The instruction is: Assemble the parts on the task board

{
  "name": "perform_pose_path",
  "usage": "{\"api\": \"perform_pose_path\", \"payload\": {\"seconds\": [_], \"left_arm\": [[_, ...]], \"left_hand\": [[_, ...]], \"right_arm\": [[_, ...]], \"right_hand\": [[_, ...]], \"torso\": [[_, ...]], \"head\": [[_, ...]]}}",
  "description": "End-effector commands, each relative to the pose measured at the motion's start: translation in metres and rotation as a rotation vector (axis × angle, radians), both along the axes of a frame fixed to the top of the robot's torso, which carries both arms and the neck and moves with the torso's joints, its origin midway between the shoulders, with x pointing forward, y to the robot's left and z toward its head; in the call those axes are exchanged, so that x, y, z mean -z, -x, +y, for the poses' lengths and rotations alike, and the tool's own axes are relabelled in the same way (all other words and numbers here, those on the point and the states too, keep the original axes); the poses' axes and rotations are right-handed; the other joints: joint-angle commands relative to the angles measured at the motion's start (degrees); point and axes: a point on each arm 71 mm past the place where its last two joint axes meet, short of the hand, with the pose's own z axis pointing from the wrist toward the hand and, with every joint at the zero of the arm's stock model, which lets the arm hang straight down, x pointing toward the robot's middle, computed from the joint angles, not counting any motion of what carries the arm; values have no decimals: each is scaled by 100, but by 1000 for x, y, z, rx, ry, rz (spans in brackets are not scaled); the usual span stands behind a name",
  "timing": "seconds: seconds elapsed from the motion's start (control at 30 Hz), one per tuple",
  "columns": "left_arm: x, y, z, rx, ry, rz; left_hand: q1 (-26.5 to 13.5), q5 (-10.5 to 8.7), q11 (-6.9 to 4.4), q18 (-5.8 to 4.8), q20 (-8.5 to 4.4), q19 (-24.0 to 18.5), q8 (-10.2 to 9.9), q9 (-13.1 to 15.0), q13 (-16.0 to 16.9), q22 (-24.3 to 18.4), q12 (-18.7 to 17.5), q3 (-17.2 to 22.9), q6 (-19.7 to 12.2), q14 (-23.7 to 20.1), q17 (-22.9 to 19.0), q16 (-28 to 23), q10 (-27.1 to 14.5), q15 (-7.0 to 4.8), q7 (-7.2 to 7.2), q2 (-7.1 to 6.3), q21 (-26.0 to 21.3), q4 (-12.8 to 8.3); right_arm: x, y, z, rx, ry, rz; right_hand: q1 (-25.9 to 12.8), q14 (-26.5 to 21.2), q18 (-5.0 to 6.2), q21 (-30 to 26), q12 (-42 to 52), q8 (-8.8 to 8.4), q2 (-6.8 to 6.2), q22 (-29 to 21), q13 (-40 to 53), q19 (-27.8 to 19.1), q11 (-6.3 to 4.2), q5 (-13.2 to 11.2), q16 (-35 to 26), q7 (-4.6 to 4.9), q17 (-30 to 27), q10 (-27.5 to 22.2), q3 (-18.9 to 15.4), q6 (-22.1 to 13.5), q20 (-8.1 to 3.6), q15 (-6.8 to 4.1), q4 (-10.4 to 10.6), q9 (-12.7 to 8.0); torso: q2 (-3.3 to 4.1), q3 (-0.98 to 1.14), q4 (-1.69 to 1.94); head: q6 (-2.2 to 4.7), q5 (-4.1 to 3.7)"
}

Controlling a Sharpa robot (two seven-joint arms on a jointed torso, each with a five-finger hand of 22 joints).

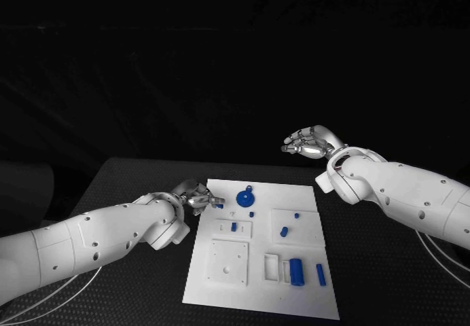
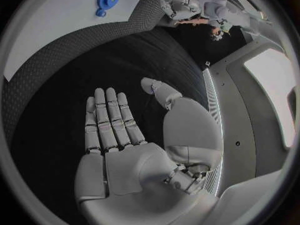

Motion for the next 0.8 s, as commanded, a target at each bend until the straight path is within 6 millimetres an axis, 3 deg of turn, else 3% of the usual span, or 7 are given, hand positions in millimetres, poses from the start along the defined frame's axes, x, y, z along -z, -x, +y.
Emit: {"api": "perform_pose_path", "payload": {"seconds": [0.03, 0.17, 0.3, 0.37, 0.57, 0.8], "left_arm": [[-5, -3, 2, -79, 250, 50], [-6, -2, 2, -74, 331, 87], [-5, -1, -1, -81, 462, 158], [-4, 1, -4, -73, 545, 196], [-6, 4, -11, -47, 663, 246], [-8, 5, -16, -15, 713, 252]], "left_hand": [[159, -93, -172, 6, -670, -32, -28, 13, -15, -6, -41, -7, 195, 155, -8, -26, -124, -334, -224, 220, -28, 34], [155, -225, -162, -2, -665, -57, -63, 20, -42, -10, -82, -21, 171, 130, -20, -51, -133, -339, -212, 237, -52, 55], [156, -512, -140, -11, -661, -87, -153, 17, -67, -11, -126, -56, 99, 89, -33, -81, -160, -353, -183, 270, -76, 59], [150, -534, -130, -16, -658, -102, -188, 15, -75, -10, -144, -77, 76, 69, -37, -92, -178, -353, -171, 270, -84, 57], [160, -549, -102, -27, -648, -154, -284, 9, -88, -10, -177, -127, 10, 15, -40, -111, -219, -342, -138, 280, -112, 27], [179, -549, -96, -33, -643, -176, -312, 17, -90, -11, -186, -144, 5, -2, -38, -111, -230, -337, -132, 295, -126, 2]], "right_arm": [[1, 2, 3, -27, 14, -6], [4, 7, 9, -66, 62, -18], [15, 15, 21, -122, 107, -2], [26, 23, 31, -168, 132, 17], [43, 41, 61, -257, 122, 56], [47, 54, 88, -317, 99, 80]], "right_hand": [[63, -28, -46, -28, -31, 23, 5, 16, 1, 33, -6, -60, 30, 56, -8, 0, -3, -31, -2, 3, -56, -8], [128, -28, -44, -55, -26, 32, 4, 41, 2, 47, -8, -166, 37, 53, -15, 11, 2, -24, -1, 3, -131, -11], [224, -15, -35, -89, -7, 55, 8, 78, 5, 86, -25, -429, 55, 40, -24, 52, 11, 10, 0, -9, -224, -12], [286, 5, -26, -113, 10, 77, 10, 93, 8, 116, -40, -624, 72, 26, -28, 91, 20, 45, 0, -21, -276, -9], [387, 166, 30, -147, 101, 139, 43, 106, 25, 290, -115, -1136, 181, -24, 3, 271, 13, 163, -1, -95, -385, 16], [366, 221, 63, -195, 124, 145, 74, 109, 19, 385, -141, -1435, 214, -40, 9, 334, -30, 205, 2, -122, -455, 17]], "torso": [[-1, -5, 0], [0, -4, -3], [0, -7, -7], [0, -6, -1], [-2, 0, 12], [1, -4, 2]], "head": [[90, 3], [231, 39], [358, 47], [446, 38], [611, 61], [644, 50]]}}
